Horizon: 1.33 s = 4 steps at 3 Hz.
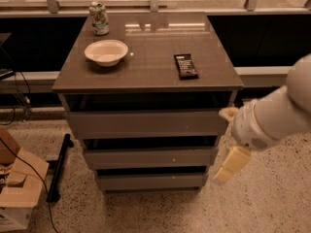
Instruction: Open bottom drawer
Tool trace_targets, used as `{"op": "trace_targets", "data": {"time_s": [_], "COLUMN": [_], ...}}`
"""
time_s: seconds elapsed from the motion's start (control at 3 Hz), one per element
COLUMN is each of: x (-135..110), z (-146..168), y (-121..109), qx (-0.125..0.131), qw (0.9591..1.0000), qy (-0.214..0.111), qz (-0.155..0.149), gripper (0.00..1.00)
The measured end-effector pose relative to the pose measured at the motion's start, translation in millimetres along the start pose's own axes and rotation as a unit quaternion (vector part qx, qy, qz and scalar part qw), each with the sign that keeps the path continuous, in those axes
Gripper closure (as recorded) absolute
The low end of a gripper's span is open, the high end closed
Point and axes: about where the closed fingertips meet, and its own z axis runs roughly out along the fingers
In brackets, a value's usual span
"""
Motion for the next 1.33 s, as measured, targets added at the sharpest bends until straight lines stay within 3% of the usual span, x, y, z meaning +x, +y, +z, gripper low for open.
{"op": "trace_targets", "data": {"time_s": [0.33,0.67,1.0,1.33], "x": [11.4,16.1,16.3,19.8], "z": [45.3,97.3,100.5,141.9], "y": [6.6,8.4,8.4,9.3], "qx": [-0.012,-0.035,-0.035,-0.041], "qw": [0.9987,0.9965,0.9965,0.9959], "qy": [-0.042,-0.069,-0.069,-0.071], "qz": [0.025,0.030,0.030,0.038], "gripper": [0.00,0.00,0.00,0.00]}}
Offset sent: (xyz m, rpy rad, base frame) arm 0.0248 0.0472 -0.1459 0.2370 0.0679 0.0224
